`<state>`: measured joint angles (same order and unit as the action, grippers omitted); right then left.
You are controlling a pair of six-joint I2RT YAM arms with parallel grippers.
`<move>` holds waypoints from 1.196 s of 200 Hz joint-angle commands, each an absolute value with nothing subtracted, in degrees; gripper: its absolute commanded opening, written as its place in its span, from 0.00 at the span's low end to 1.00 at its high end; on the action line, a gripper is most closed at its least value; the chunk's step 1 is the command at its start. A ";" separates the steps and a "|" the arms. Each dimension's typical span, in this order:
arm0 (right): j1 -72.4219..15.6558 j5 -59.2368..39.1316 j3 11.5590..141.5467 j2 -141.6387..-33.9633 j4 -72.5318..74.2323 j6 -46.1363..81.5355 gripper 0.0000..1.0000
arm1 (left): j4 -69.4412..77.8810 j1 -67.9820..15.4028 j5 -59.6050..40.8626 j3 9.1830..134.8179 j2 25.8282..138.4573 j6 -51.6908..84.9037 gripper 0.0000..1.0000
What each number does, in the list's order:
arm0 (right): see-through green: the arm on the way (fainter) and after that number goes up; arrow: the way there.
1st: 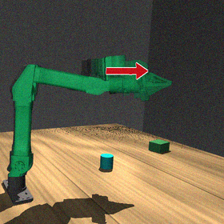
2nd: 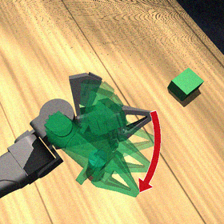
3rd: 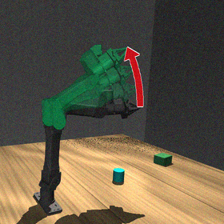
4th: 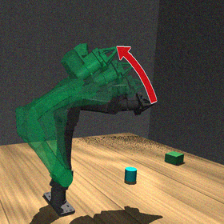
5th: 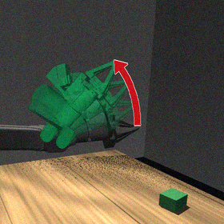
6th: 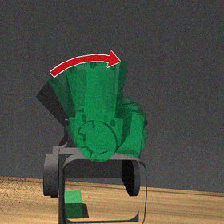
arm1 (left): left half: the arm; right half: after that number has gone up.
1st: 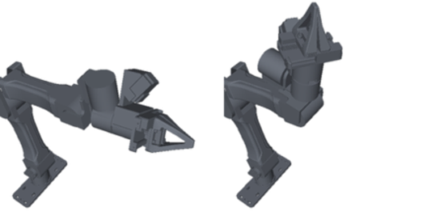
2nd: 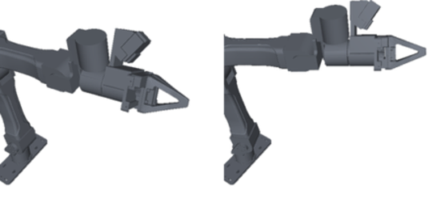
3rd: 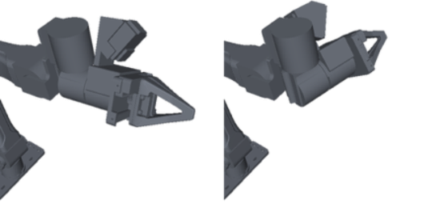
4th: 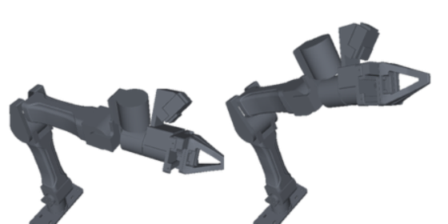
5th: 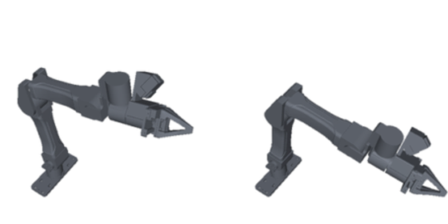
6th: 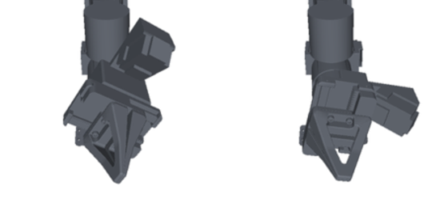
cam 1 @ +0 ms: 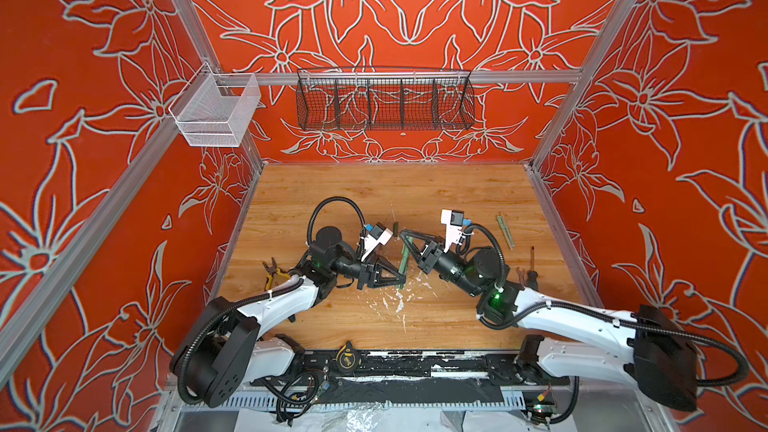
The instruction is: Insert the pens into the pen caps
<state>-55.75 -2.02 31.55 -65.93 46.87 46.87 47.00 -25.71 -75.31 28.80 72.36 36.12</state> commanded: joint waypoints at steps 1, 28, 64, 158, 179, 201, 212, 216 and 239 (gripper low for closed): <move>-62.83 -17.52 25.75 -70.03 28.01 50.78 0.00 | 62.87 -22.24 -59.59 37.78 70.68 36.01 0.00; -62.93 -16.73 25.93 -69.00 26.45 50.22 0.00 | 62.68 -21.98 -59.71 39.76 71.62 35.87 0.00; -63.19 -15.88 25.83 -68.17 25.64 50.02 0.00 | 62.91 -21.44 -59.71 40.93 72.20 36.16 0.00; -57.85 -14.55 33.45 -64.53 21.53 44.40 0.00 | 61.80 -21.45 -59.51 39.01 70.88 37.33 0.00; -56.95 -14.48 34.50 -62.77 20.74 41.91 0.00 | 63.80 -21.53 -60.80 38.76 71.13 38.35 0.00; -56.91 -19.77 33.44 -61.32 25.15 35.03 0.00 | 71.51 -21.49 -63.02 38.76 73.15 43.71 0.00; -55.92 -25.17 33.64 -61.13 25.72 32.07 0.00 | 76.12 -21.53 -64.09 39.10 74.83 47.20 0.00; -55.42 -27.85 33.73 -61.23 26.30 31.07 0.00 | 78.25 -21.53 -64.66 39.26 75.42 48.56 0.00; -52.84 -38.43 35.49 -60.96 24.54 28.30 0.00 | 81.41 -21.70 -66.36 40.60 77.48 52.18 0.00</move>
<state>-52.03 -12.53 37.78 -59.31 39.83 33.74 66.08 -24.32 -79.31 34.04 76.51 44.77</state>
